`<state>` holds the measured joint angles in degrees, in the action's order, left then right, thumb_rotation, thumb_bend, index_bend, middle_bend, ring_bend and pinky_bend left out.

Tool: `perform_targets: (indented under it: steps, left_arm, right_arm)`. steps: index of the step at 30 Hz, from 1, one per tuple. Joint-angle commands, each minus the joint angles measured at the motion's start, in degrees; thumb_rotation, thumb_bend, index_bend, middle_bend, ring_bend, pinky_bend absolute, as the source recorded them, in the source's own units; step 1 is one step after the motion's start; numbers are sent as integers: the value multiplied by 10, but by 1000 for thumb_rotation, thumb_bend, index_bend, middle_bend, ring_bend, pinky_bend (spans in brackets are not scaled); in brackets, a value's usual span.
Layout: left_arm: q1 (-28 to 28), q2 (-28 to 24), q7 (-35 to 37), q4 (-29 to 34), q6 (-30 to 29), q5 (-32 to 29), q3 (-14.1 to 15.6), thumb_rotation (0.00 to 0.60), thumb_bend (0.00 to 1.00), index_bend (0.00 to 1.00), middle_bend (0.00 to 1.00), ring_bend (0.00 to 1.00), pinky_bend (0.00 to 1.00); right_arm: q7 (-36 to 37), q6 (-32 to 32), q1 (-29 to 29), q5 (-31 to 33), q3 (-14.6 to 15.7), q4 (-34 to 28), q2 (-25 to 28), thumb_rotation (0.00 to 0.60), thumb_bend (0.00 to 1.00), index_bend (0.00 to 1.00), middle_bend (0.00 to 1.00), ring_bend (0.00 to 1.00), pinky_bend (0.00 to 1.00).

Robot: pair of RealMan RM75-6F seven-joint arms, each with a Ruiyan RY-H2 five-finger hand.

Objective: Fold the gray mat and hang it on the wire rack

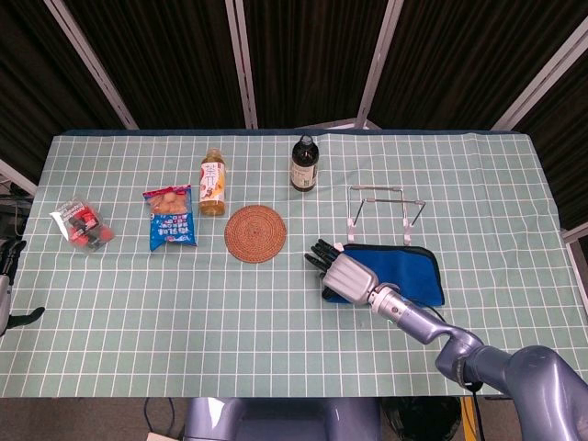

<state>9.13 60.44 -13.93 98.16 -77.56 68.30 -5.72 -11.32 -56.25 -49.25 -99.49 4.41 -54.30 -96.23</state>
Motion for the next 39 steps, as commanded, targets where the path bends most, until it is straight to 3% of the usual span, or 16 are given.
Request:
perform_targets:
  steps: [1, 6, 15, 21, 28, 32, 35, 39]
  left_arm:
    - [0, 0, 1, 0, 0, 0, 0, 600, 0, 0, 0, 0, 0]
    - [0, -1, 2, 0, 0, 1, 0, 600, 0, 0, 0, 0, 0]
    - [-2, -5, 11, 5, -2, 8, 1, 600, 0, 0, 0, 0, 0]
    - [-9, -16, 33, 14, -13, 28, 4, 600, 0, 0, 0, 0, 0]
    - [-16, -26, 51, 21, -24, 44, 7, 600, 0, 0, 0, 0, 0]
    - [-24, -35, 67, 30, -37, 59, 10, 600, 0, 0, 0, 0, 0]
    - [-30, -41, 78, 36, -44, 70, 13, 600, 0, 0, 0, 0, 0]
    - [-34, -46, 85, 39, -49, 78, 15, 600, 0, 0, 0, 0, 0]
  right_arm:
    - [6, -7, 1, -2, 0, -1, 2, 600, 372, 782, 49, 0, 0]
    - [14, -19, 4, 0, -5, -7, 6, 600, 372, 725, 49, 0, 0]
    - [43, -60, 19, 23, -34, -65, 46, 600, 372, 842, 49, 0, 0]
    - [41, -96, 43, 84, -91, -198, 137, 600, 373, 847, 49, 0, 0]
    - [15, -118, 66, 138, -136, -294, 207, 600, 376, 829, 49, 0, 0]
    - [-1, -145, 93, 188, -170, -370, 265, 600, 380, 757, 49, 0, 0]
    - [-26, -161, 115, 228, -188, -439, 306, 600, 396, 747, 49, 0, 0]
    - [-55, -176, 129, 250, -199, -487, 334, 600, 406, 748, 50, 0, 0]
